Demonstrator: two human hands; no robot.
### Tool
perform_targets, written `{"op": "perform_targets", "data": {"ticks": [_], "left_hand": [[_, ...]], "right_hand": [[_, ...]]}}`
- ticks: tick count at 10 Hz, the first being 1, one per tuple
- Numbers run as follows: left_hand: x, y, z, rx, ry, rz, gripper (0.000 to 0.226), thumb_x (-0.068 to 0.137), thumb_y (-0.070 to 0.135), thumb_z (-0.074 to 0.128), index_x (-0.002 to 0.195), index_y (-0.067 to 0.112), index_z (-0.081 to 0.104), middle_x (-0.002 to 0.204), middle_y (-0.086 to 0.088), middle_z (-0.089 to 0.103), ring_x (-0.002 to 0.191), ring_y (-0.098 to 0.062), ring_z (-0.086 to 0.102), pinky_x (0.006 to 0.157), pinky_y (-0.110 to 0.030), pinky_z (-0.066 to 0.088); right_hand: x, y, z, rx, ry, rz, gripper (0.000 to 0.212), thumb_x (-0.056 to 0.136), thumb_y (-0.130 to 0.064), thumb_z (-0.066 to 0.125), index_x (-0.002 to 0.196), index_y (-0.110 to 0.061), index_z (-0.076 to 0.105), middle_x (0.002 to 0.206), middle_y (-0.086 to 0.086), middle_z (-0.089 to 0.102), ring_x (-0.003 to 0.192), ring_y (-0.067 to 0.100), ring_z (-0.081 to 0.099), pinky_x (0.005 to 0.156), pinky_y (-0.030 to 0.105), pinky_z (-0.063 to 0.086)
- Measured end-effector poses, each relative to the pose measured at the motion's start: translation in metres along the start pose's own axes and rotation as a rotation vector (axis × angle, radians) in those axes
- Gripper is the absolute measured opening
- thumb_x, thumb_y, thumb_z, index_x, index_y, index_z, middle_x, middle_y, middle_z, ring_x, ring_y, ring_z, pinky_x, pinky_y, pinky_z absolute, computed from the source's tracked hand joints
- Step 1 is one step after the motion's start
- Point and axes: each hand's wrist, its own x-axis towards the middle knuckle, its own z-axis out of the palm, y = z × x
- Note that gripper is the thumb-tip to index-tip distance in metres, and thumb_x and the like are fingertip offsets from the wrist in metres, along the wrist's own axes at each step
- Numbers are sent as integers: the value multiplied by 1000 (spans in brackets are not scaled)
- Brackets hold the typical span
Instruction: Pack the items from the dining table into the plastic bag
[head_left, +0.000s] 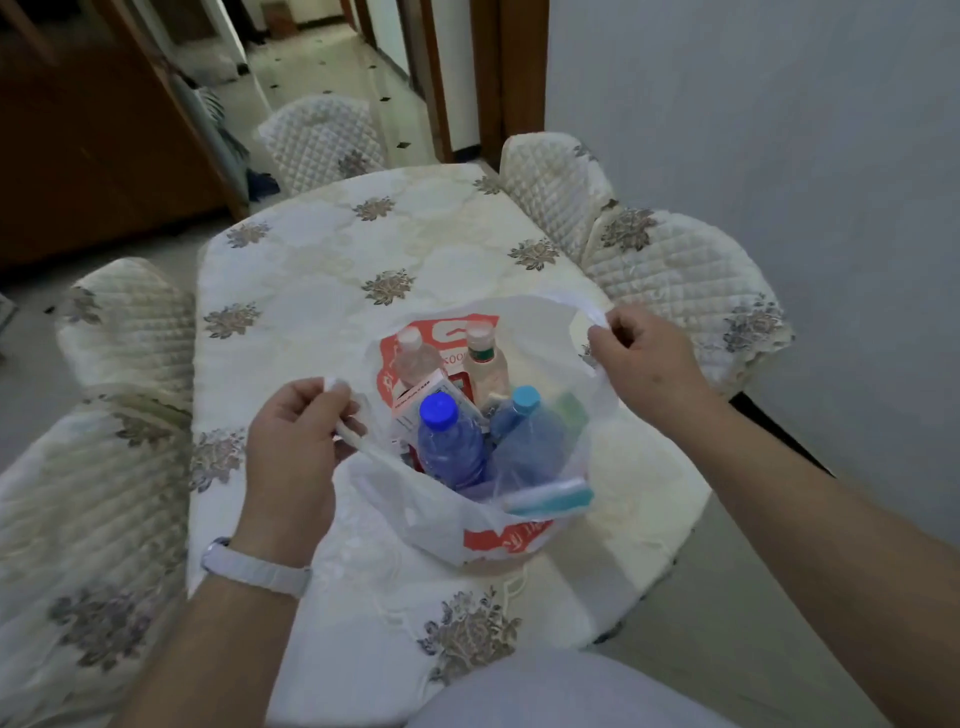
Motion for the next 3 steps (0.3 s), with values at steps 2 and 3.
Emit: {"op": "perform_targets", "data": {"ticks": [2,3], "left_hand": [[-9,-26,-8,190,-247,-14,12,92,8,64,81,14,65,70,-2,69,67,-18,62,60,-28,51],[-10,-32,-20,264,-391,0,11,90,7,66,82,14,66,71,-3,70,65,-16,65,64,-30,53]], "right_hand": [[-48,4,20,-157,-30,102,29,88,-25,56,66,-10,44,58,0,45,57,19,43,53,33,33],[-77,-1,32,-256,-36,143,18,88,-23,56,74,-13,56,70,2,58,69,22,54,63,35,42]]}}
